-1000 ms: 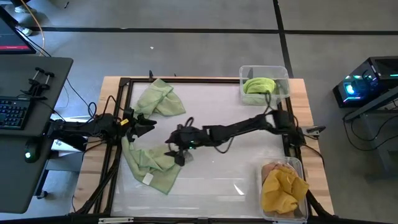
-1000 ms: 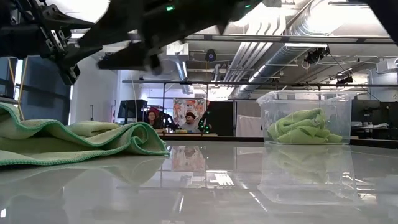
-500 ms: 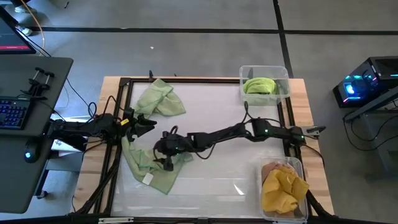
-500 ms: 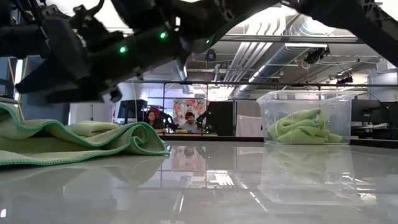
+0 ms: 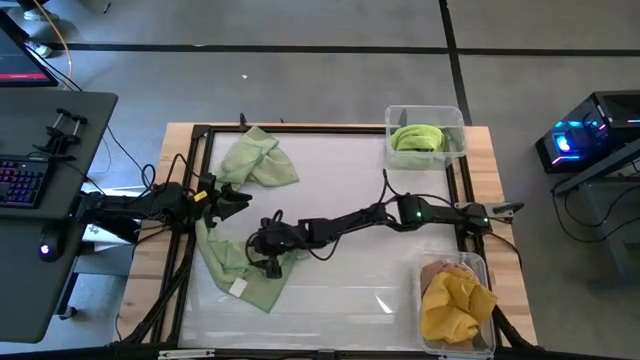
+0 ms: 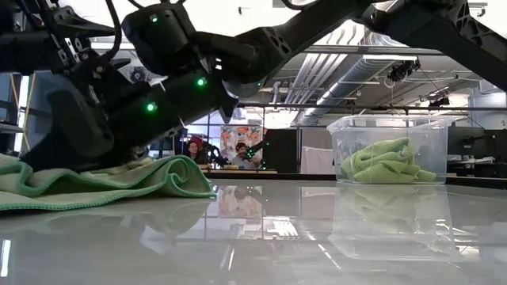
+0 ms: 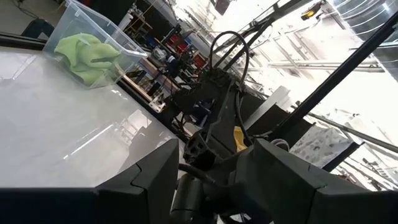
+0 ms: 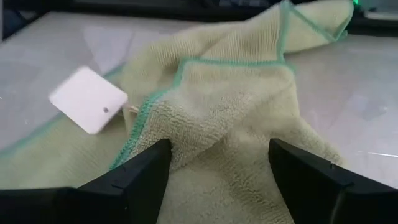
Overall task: Sort towels by color in basket
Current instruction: Put the bottom light green towel into the top transparent bin
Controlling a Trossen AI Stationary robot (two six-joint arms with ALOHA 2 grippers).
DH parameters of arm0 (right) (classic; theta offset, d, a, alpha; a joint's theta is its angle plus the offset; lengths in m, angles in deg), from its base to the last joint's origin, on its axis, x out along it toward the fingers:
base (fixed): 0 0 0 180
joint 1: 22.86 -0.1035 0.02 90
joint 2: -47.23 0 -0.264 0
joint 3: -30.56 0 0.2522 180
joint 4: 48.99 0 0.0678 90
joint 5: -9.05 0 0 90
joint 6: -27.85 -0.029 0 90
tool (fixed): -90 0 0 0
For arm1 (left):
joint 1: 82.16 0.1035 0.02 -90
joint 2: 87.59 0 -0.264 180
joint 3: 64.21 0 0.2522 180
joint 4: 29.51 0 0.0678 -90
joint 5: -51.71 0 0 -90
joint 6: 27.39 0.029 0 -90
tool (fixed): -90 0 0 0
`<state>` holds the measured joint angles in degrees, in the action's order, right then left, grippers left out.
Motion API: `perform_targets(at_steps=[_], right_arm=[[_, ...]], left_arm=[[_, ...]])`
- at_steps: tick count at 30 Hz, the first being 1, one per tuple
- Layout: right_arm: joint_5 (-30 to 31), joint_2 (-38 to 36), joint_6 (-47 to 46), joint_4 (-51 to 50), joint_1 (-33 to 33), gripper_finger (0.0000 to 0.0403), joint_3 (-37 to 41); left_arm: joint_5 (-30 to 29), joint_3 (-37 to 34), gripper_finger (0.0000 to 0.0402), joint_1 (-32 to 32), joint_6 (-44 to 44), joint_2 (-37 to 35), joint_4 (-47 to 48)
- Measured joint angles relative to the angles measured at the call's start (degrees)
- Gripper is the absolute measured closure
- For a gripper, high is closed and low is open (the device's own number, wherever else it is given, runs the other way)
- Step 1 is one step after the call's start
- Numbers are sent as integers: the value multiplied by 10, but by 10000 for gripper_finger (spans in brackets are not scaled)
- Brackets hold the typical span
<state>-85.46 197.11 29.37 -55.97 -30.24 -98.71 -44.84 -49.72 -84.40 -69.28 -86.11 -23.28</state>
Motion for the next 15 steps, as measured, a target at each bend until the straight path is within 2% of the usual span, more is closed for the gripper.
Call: perform_targets(at_steps=[6,9,12,15], right_arm=[[40,3,26,-36,0,136,0],[59,1,31,-75,-1,148,-3],[60,-3,3,-138,3,185,-5],[81,-8,-40,-211,6,244,-5]], left_arm=[[0,0,207,0,0,0,0],[0,0,207,0,0,0,0],[0,0,207,0,0,0,0],[0,0,207,0,0,0,0]])
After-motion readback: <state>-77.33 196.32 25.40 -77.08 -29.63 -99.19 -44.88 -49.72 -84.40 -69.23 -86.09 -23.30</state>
